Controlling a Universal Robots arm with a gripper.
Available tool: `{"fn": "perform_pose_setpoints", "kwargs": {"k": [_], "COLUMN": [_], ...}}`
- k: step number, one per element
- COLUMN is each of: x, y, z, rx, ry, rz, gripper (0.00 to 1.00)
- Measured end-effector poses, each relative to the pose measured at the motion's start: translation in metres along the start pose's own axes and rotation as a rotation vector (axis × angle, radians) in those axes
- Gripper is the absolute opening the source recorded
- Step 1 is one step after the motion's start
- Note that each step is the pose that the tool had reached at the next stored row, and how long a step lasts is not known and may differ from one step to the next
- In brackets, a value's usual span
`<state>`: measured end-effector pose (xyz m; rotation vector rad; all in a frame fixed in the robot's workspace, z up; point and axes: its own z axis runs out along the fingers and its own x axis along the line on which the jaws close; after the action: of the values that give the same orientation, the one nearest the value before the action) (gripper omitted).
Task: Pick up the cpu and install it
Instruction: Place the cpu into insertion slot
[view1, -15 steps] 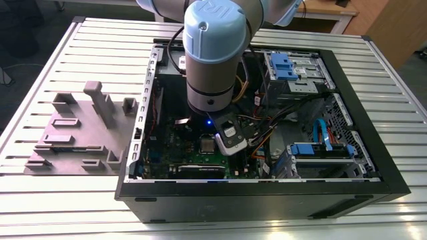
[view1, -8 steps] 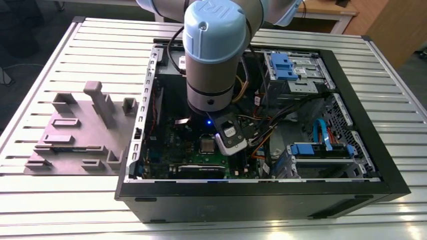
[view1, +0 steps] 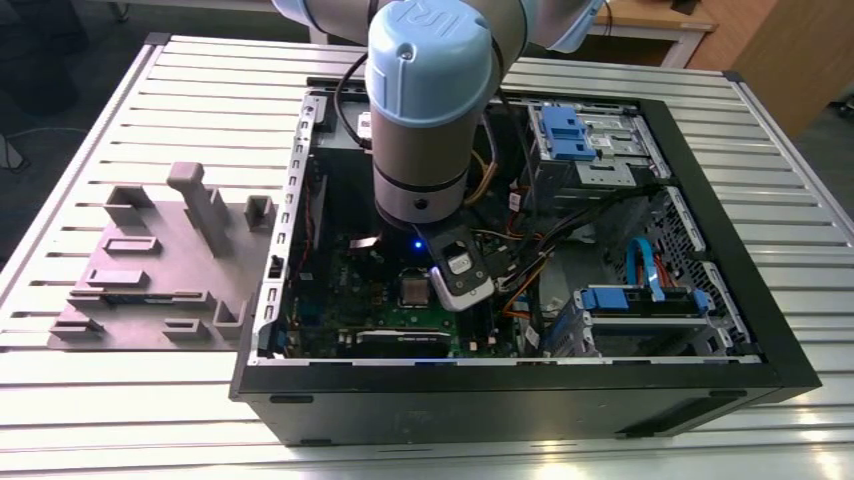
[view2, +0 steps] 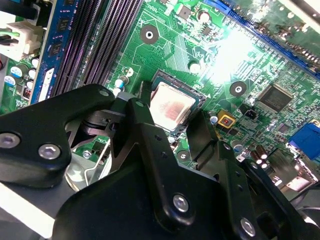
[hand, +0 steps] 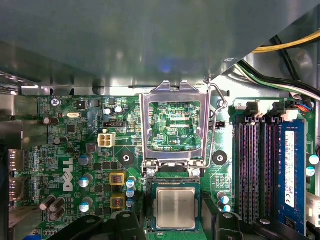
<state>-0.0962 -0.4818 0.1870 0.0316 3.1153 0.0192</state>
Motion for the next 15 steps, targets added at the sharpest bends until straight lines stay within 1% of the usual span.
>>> {"fn": "perform_pose_setpoints", "kwargs": {"k": [6, 7, 8, 15], "x": [0.0, 0.0, 0.0, 0.0001], "y": [0.0, 0.0, 0.0, 0.0], "z": [0.0001, 0.0001, 0.0001, 0.0], "rx": [-0.0002, -0.0003, -0.0003, 0.0], "ry": [-0.0004, -0.0005, -0.0001, -0.0001], "rz": [0.0, 0.0, 0.0, 0.0], "gripper": [0.54, 0.55, 0.59, 0.59]}}
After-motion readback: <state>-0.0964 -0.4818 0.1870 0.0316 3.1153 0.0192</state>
